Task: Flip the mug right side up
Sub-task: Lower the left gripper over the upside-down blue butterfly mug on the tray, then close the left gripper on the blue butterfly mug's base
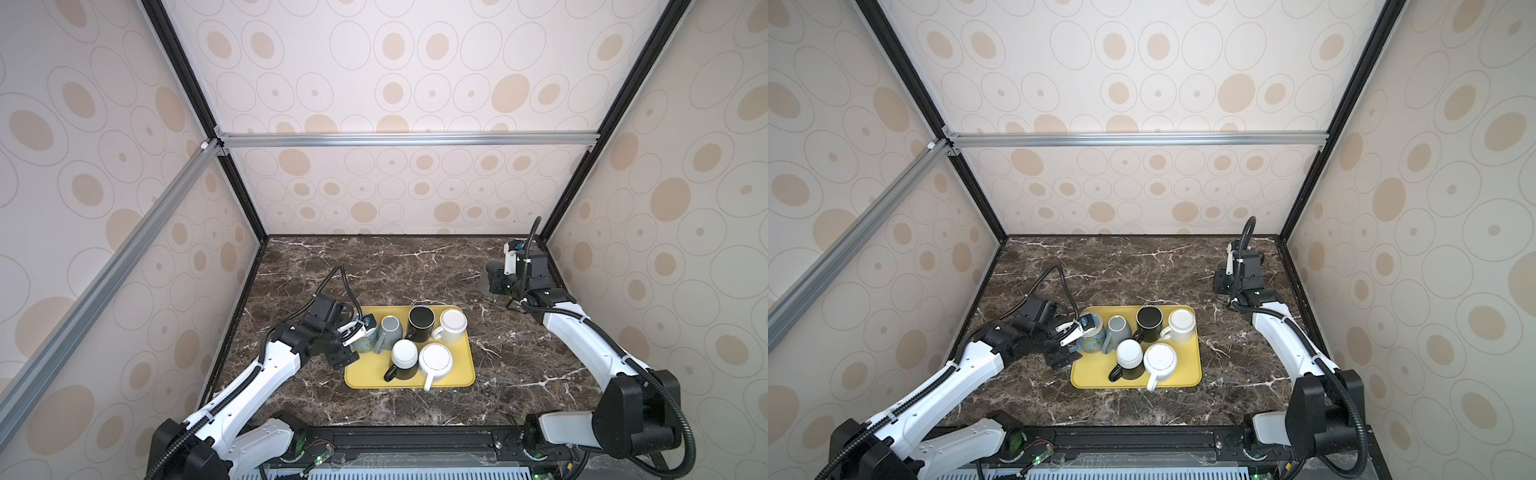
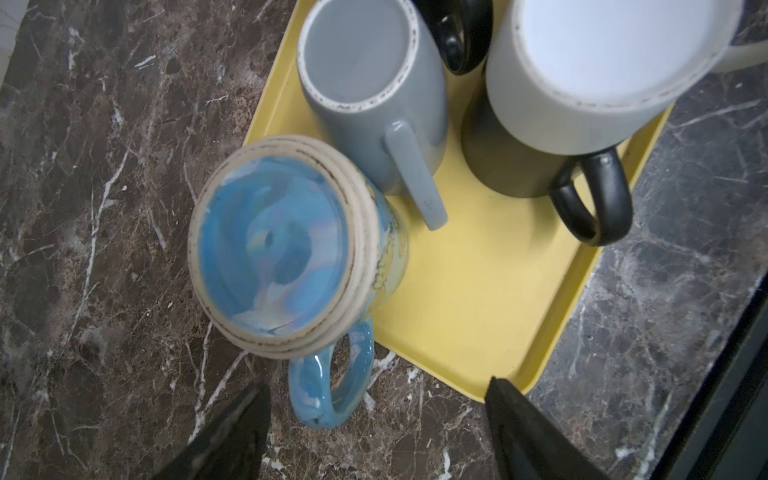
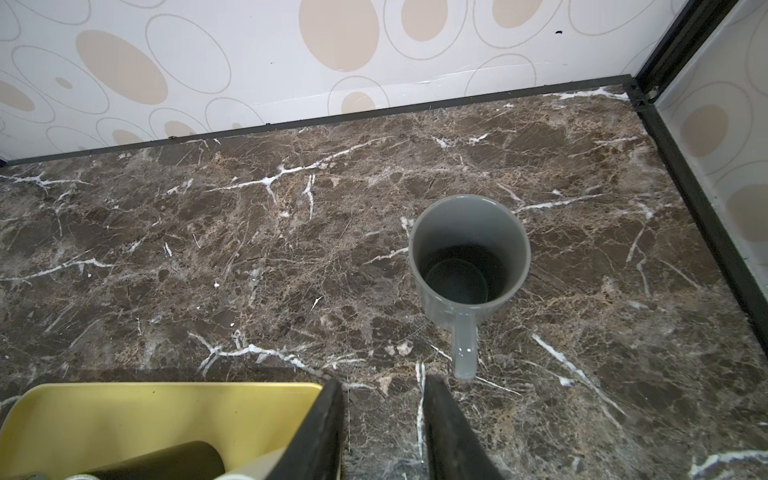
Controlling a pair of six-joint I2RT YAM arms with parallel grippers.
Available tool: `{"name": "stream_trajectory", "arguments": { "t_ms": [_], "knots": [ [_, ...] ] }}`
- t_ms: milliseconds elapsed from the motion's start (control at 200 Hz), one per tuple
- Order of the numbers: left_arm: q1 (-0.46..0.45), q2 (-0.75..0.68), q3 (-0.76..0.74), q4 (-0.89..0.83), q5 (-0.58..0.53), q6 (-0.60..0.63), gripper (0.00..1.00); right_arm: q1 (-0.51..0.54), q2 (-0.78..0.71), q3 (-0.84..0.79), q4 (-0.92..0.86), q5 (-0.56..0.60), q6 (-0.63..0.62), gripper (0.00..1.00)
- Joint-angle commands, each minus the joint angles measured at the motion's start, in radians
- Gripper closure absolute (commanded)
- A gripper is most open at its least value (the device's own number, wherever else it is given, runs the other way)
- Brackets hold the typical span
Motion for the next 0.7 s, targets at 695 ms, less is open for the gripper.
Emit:
{"name": "stream_trajectory", "arguments": {
  "t_ms": [695],
  "knots": [
    [0.053, 0.059, -0.013, 0.048, -0.039, -0.008, 0.24, 0.007, -0.023, -0.046, 0.015, -0.017, 0.004, 0.65]
  ]
}}
